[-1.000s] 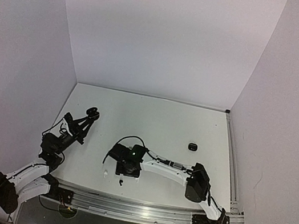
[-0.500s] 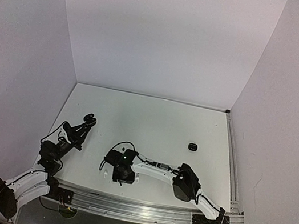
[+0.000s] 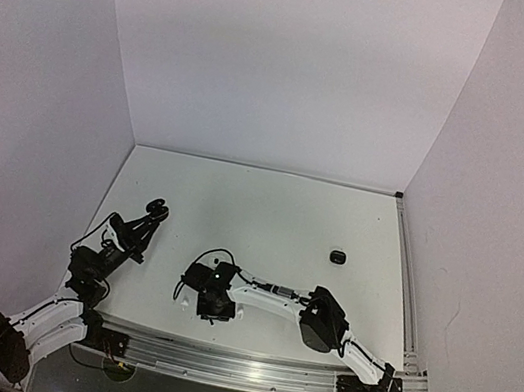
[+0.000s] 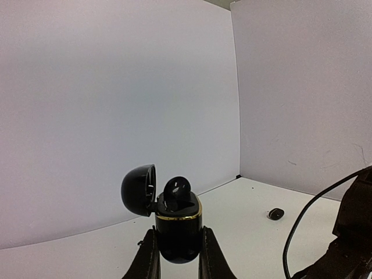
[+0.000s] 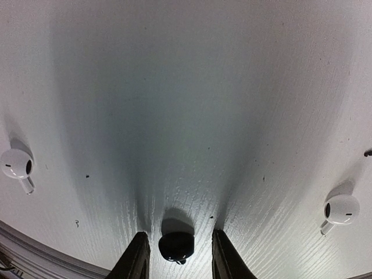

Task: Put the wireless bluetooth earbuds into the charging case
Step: Pick up the left earbud from the center of the board.

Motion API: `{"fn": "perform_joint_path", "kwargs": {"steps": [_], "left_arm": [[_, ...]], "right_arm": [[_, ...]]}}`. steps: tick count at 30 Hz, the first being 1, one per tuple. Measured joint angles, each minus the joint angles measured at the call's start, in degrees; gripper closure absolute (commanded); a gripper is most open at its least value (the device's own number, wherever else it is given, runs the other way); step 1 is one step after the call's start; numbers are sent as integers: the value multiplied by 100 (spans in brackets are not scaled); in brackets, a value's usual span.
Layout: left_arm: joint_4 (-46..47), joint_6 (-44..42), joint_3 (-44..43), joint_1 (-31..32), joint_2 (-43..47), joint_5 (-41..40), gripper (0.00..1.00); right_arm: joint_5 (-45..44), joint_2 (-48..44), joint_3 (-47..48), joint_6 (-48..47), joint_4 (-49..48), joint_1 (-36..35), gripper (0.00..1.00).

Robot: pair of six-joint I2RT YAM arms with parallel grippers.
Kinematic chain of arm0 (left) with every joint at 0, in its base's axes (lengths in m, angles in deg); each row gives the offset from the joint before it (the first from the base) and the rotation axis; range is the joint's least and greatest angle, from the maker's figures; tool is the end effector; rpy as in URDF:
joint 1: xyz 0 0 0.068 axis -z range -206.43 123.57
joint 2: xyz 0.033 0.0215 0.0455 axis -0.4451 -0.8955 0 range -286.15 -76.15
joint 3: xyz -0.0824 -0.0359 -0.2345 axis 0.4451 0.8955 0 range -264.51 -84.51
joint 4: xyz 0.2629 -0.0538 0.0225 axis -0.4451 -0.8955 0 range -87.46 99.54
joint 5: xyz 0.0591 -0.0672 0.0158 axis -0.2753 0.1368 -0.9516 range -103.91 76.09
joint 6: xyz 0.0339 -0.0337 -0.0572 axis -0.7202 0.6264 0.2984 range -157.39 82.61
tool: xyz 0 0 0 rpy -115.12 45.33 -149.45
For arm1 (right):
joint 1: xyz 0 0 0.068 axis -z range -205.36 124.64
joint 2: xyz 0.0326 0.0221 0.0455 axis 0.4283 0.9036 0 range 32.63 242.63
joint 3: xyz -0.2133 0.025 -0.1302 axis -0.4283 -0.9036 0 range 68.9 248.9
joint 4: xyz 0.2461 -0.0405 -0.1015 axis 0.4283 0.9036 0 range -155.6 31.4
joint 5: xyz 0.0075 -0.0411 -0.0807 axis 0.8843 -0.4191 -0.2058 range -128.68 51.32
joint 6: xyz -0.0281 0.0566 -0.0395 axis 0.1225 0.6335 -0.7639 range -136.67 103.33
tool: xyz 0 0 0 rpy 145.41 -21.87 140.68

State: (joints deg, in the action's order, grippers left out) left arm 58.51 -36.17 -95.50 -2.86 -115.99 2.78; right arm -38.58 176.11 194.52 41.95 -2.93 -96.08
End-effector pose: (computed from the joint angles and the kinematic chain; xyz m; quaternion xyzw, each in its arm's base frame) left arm 0.1863 -0.1008 0.2446 0.2265 0.5329 -0.2553 0.7743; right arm 0.1637 0.4684 0.1019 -0.1052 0.9910 0.0749 0.0345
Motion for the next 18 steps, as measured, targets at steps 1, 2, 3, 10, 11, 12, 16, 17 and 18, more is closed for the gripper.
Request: {"fn": "perform_joint_path", "kwargs": {"steps": [1,2,3,10,11,12,16,17,18], "left_arm": [[3,2,0,0,-1,0,100],[4,2,0,0,-4,0,100],[4,2,0,0,-9,0,100],[2,2,0,0,-24,0,100],[2,1,0,0,-23,0,100],[2,0,0,0,-21,0,100],[2,2,0,0,-20,4,100],[2,2,0,0,-20,7,100],[1,2,0,0,-20,10,100]], "right_arm": [[-14,0,0,-4,3,0,72],[-22,0,0,-7,11,0,74],[-32,0,0,-12,18,0,76],[-70,11,0,-76,55,0,88],[-72,11,0,-81,59,0,91],[-75,11,1,-90,63,0,94],[-115,11,17,-138,73,0,100],[-129,11,24,-153,73,0,100],[-144,11,28,-163,69,2,100]]}}
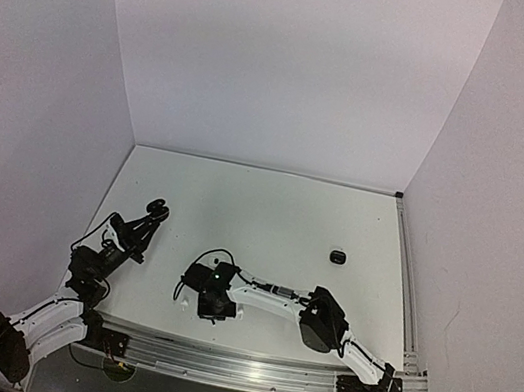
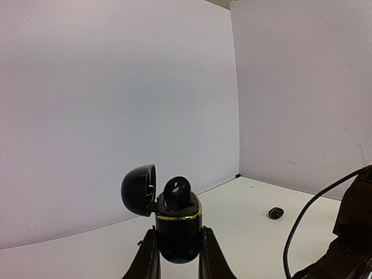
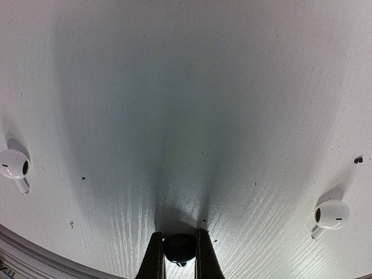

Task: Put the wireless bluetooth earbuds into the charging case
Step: Pick up the left earbud from the center of the board, then insert the left earbud into the left side groove of the charging case.

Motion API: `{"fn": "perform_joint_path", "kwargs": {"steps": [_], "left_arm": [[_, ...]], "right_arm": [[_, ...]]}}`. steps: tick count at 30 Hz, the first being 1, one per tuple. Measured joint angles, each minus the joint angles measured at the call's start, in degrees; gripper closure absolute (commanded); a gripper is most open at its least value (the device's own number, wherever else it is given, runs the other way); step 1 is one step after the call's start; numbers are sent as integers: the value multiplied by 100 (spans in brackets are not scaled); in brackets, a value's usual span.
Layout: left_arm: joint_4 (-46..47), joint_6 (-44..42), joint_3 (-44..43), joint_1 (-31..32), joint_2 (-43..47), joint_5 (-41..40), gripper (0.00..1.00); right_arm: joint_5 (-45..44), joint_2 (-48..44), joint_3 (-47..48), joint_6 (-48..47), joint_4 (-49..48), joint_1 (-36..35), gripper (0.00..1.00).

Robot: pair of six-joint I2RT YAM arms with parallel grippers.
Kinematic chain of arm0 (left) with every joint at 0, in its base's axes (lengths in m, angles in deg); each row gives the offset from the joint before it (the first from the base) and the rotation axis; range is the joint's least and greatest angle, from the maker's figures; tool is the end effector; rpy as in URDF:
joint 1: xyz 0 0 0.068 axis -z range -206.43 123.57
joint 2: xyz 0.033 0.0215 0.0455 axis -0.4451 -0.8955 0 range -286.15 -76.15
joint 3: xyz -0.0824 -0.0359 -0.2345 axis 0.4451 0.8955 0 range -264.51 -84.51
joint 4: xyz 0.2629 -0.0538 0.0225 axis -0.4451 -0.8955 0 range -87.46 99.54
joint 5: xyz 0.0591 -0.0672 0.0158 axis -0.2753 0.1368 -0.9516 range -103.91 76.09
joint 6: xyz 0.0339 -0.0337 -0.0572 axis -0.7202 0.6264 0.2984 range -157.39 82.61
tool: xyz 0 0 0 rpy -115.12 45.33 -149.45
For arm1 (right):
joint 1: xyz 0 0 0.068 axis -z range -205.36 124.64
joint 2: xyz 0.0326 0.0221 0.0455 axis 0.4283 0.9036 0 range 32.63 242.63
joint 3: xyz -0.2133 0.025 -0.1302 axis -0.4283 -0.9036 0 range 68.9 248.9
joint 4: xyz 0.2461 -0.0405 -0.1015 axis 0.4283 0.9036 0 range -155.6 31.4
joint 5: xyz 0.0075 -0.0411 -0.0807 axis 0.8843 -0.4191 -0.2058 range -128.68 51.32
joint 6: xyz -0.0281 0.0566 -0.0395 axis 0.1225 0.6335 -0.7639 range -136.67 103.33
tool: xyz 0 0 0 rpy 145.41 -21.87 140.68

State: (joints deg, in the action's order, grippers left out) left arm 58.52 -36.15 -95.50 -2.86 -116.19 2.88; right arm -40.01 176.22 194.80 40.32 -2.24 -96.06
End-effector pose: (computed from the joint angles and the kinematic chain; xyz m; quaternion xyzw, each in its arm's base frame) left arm 0.1867 -0.1011 0.2439 0.2272 0.5341 -0.2558 0.7731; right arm 0.1650 0.4669 0.1021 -0.1181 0.9899 0.0649 0.0448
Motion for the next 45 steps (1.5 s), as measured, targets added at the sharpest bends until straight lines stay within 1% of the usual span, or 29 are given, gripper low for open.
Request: {"fn": "perform_joint_path", "kwargs": {"steps": [4,8,12,15,18,20,22,24,26,29,35,45], "left_arm": [[-1,-2,0,0,0,78,100],[3,-21,0,0,-1,202,100],[87,-137,-2,0,-43,378,100],[282,-172,-2,0,-150,552,100],[471,-230,-2,0,-265,672,100],[590,-290,-2,0,-316,739,100],[750,-337,-2,0,-377,785,100],[898,-413,-2,0,-450,817,100],[1060,-471,-2,0,-555,855,100],[1296,-544,-2,0,-731,870,100],[1658,-564,-2,0,-918,873,100],[1778,-413,-2,0,-951,871,100]], "right_arm": [[-123,-2,12,-56,-13,14,100],[-553,-104,87,-364,-43,35,100],[-1150,-747,53,-1056,-507,34,100],[-1596,-1729,-275,-1827,-1413,-1,100],[-1880,-2682,-522,-2673,-2667,-104,100],[-1943,-3158,-692,-3236,-3701,-185,100],[-1940,-3339,-749,-3692,-4632,-241,100],[-1897,-3306,-721,-4055,-5341,-282,100],[-1799,-3060,-595,-4379,-5865,-290,100],[-1635,-2523,-307,-4718,-6278,-287,100],[-1472,-1895,-233,-5159,-6421,-283,100],[-1556,-1875,-385,-5402,-7034,-283,100]]}}
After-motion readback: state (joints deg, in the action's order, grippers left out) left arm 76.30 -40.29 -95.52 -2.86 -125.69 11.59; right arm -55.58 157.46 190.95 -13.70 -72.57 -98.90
